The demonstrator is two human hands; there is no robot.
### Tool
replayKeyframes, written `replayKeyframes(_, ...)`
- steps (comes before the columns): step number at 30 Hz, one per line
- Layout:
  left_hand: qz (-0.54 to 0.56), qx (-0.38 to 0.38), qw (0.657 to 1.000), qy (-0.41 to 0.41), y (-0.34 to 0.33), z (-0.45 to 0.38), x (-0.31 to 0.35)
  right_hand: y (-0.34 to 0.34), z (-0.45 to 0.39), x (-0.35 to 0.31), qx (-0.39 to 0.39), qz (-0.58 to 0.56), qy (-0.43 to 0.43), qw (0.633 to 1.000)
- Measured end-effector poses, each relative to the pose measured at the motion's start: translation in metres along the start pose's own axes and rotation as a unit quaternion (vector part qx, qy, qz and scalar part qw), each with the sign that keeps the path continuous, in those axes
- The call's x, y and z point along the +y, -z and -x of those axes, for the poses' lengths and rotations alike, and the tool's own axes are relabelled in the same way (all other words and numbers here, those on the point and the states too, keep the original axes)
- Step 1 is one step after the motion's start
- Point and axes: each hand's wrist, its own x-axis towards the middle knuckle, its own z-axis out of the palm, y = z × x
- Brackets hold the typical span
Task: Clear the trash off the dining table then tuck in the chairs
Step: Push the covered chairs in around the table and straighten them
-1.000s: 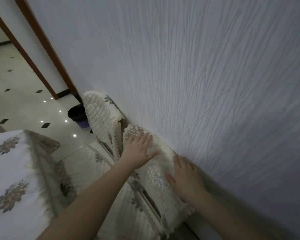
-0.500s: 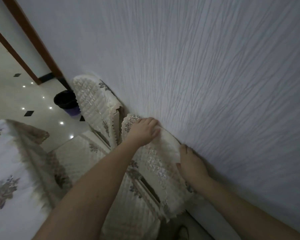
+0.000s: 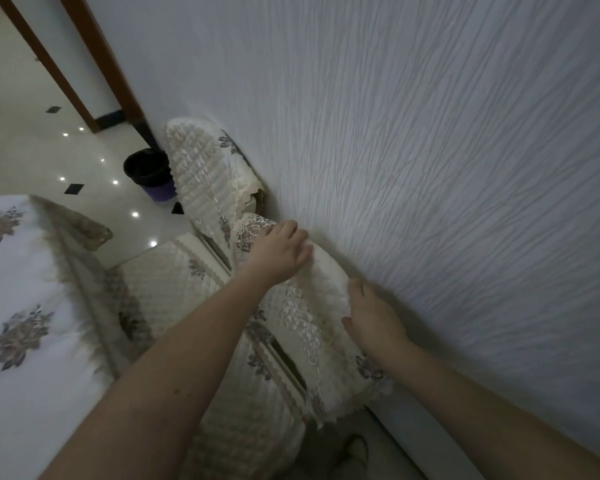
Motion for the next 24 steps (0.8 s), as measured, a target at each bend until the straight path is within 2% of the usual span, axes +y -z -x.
replayKeyframes(12, -0.040, 0.017, 0.994, 0.097, 0.019, 0.066, -0.050, -0.018, -0.010, -0.057, -0.032, -0.008, 0.099, 0.995)
replayKeyframes(19, -0.025, 0.029, 0.994, 0.102, 0.028, 0.104, -0.060, -0.026, -0.012, -0.080, -0.084, 0.015, 0.134, 0.987)
replayKeyframes(24, -0.043, 0.028, 0.991, 0.119, 0.031, 0.127, -0.060, -0.034, -0.004, -0.092, -0.095, 0.043, 0.160, 0.982)
